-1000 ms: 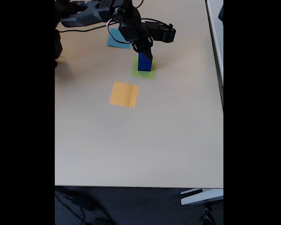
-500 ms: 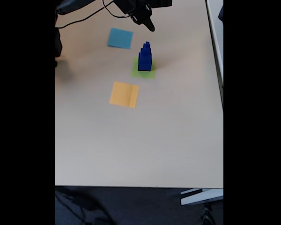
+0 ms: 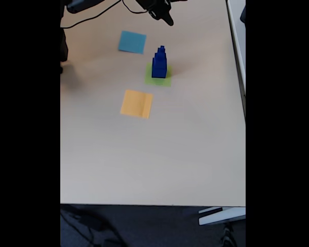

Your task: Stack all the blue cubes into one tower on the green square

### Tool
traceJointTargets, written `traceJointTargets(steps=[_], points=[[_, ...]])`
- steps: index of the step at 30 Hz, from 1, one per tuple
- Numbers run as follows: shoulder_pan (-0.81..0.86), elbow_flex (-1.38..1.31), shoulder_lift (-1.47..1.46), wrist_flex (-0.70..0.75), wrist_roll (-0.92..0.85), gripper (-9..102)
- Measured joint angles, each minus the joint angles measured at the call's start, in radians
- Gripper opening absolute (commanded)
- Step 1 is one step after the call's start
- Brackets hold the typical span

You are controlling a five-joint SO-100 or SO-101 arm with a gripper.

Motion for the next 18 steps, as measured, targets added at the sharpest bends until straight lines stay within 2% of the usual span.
traceJointTargets(steps=[8,18], points=[[-0.029,0.002,-0.072,0.034,0.126,0],[-0.035,0.0,-0.137,0.044,0.181,0]])
